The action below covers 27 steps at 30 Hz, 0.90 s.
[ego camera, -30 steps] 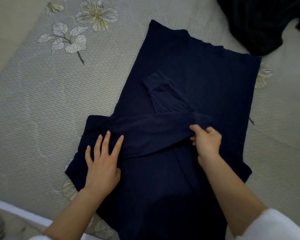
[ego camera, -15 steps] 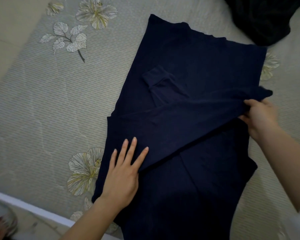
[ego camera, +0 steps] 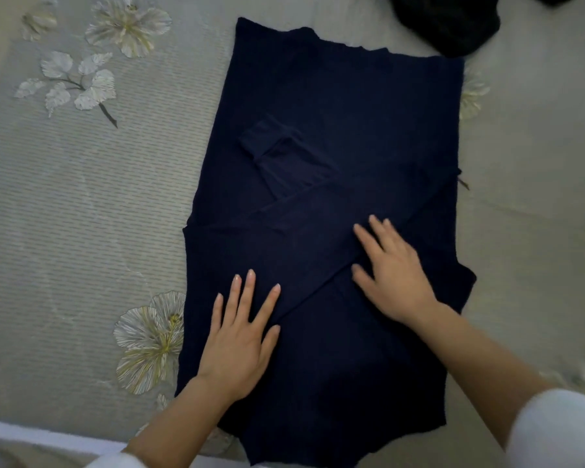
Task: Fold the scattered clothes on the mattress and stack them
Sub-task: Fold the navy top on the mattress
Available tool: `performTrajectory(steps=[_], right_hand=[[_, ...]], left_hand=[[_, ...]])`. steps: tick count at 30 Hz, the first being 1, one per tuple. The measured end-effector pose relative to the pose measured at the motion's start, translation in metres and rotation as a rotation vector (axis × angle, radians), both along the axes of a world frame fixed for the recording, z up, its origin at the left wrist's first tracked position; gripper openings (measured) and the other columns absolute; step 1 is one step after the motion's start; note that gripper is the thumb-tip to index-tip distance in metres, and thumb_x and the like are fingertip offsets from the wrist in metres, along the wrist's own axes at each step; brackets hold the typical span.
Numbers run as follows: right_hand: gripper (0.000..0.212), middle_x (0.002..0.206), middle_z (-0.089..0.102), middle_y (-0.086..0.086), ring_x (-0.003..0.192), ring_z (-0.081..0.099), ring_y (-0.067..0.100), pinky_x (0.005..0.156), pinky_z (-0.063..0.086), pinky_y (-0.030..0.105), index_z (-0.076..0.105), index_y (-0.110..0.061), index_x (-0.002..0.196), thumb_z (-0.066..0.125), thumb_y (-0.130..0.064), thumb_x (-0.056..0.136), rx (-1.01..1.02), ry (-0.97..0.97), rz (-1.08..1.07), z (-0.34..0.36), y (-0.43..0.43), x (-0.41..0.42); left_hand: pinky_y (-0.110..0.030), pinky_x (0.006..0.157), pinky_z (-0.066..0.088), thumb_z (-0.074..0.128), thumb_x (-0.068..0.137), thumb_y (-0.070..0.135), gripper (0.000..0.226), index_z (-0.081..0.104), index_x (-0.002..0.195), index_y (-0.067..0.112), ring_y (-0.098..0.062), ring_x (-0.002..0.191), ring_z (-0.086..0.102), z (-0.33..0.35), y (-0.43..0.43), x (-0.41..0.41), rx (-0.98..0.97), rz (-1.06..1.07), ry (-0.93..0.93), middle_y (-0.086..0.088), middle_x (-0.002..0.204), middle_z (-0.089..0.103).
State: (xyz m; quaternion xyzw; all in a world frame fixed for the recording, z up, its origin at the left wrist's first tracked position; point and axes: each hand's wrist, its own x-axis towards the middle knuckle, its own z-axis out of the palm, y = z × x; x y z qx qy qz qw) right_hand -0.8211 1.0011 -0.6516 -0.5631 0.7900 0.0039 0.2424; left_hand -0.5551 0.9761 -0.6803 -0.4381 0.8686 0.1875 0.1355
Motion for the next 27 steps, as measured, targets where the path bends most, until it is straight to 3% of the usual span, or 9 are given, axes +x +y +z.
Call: performTrajectory(steps=[2, 5, 8, 10, 13, 17, 23, 25, 27], right_hand=[[0.067, 0.161, -0.006, -0.002, 0.148, -0.007, 0.017, 0.119, 0.007, 0.036, 0.005, -0.028, 0.153, 0.040, -0.042, 0.098, 0.115, -0.018, 0.047, 0.000, 0.024, 0.019], [0.067, 0.160, -0.007, -0.005, 0.147, -0.008, 0.012, 0.120, 0.005, 0.034, 0.004, -0.028, 0.153, 0.040, -0.042, 0.098, 0.112, -0.071, -0.005, 0.003, 0.072, 0.049], [0.068, 0.157, 0.013, -0.003, 0.145, 0.007, 0.012, 0.119, 0.017, 0.037, 0.020, -0.024, 0.151, 0.048, -0.038, 0.091, 0.041, -0.007, 0.019, 0.008, 0.130, 0.070], [0.076, 0.155, 0.025, 0.002, 0.144, 0.017, 0.016, 0.116, 0.019, 0.037, 0.029, -0.020, 0.148, 0.064, -0.022, 0.080, 0.007, 0.015, 0.024, 0.010, 0.167, 0.079], [0.102, 0.157, 0.023, 0.008, 0.145, 0.021, 0.023, 0.113, 0.020, 0.042, 0.030, -0.016, 0.148, 0.075, -0.001, 0.057, 0.036, 0.098, 0.091, 0.012, 0.205, 0.087], [0.112, 0.158, 0.016, 0.013, 0.146, 0.017, 0.029, 0.113, 0.020, 0.050, 0.023, -0.016, 0.151, 0.076, -0.001, 0.053, 0.025, 0.210, 0.222, 0.004, 0.216, 0.094], [0.091, 0.150, 0.033, 0.021, 0.140, 0.029, 0.033, 0.111, 0.025, 0.050, 0.038, -0.008, 0.144, 0.075, 0.000, 0.061, -0.032, 0.218, 0.133, -0.012, 0.175, 0.077], [0.073, 0.141, 0.048, 0.018, 0.130, 0.047, 0.033, 0.101, 0.044, 0.050, 0.049, -0.006, 0.136, 0.069, 0.006, 0.067, -0.065, 0.091, -0.002, -0.008, 0.162, 0.067], [0.062, 0.141, 0.050, 0.009, 0.127, 0.051, 0.029, 0.099, 0.047, 0.043, 0.046, -0.012, 0.140, 0.052, 0.007, 0.082, -0.084, -0.057, -0.184, 0.002, 0.149, 0.058]], left_hand=[[-0.042, 0.118, -0.004, 0.010, 0.096, 0.054, 0.061, -0.002, 0.152, 0.033, -0.022, 0.145, -0.016, -0.003, -0.002, 0.004, 0.016, -0.057, -0.009, -0.008, 0.160, -0.012], [-0.042, 0.117, -0.008, 0.011, 0.093, 0.056, 0.063, -0.007, 0.150, 0.038, -0.018, 0.144, -0.024, 0.006, -0.010, 0.017, 0.021, -0.149, 0.051, -0.003, 0.158, -0.022], [-0.041, 0.116, -0.007, 0.021, 0.092, 0.058, 0.067, -0.001, 0.152, 0.035, -0.020, 0.146, -0.016, 0.019, -0.013, 0.040, 0.015, -0.300, 0.063, -0.006, 0.160, -0.013], [-0.042, 0.115, -0.001, 0.031, 0.091, 0.058, 0.071, 0.006, 0.153, 0.032, -0.022, 0.147, -0.008, 0.026, -0.008, 0.058, 0.045, -0.411, 0.073, -0.009, 0.161, -0.004], [-0.043, 0.113, 0.006, 0.042, 0.086, 0.057, 0.077, 0.012, 0.152, 0.032, -0.025, 0.148, -0.001, 0.027, 0.005, 0.084, 0.082, -0.576, 0.058, -0.009, 0.161, 0.001], [-0.045, 0.112, 0.012, 0.050, 0.070, 0.046, 0.086, 0.025, 0.150, 0.029, -0.033, 0.146, 0.011, 0.021, 0.016, 0.096, 0.058, -0.681, -0.050, -0.017, 0.157, 0.016], [-0.042, 0.111, 0.017, 0.030, 0.082, 0.017, 0.060, 0.040, 0.140, 0.006, -0.035, 0.139, 0.028, 0.013, 0.016, 0.068, 0.002, -0.629, 0.035, -0.023, 0.148, 0.033], [-0.038, 0.114, 0.028, 0.031, 0.083, 0.019, 0.052, 0.056, 0.126, 0.004, -0.032, 0.132, 0.044, 0.017, 0.010, 0.059, 0.071, -0.544, 0.085, -0.019, 0.139, 0.049], [-0.032, 0.107, 0.036, 0.028, 0.083, 0.030, 0.053, 0.063, 0.115, 0.007, -0.027, 0.124, 0.054, 0.029, 0.001, 0.050, 0.166, -0.372, 0.172, -0.013, 0.130, 0.059]])
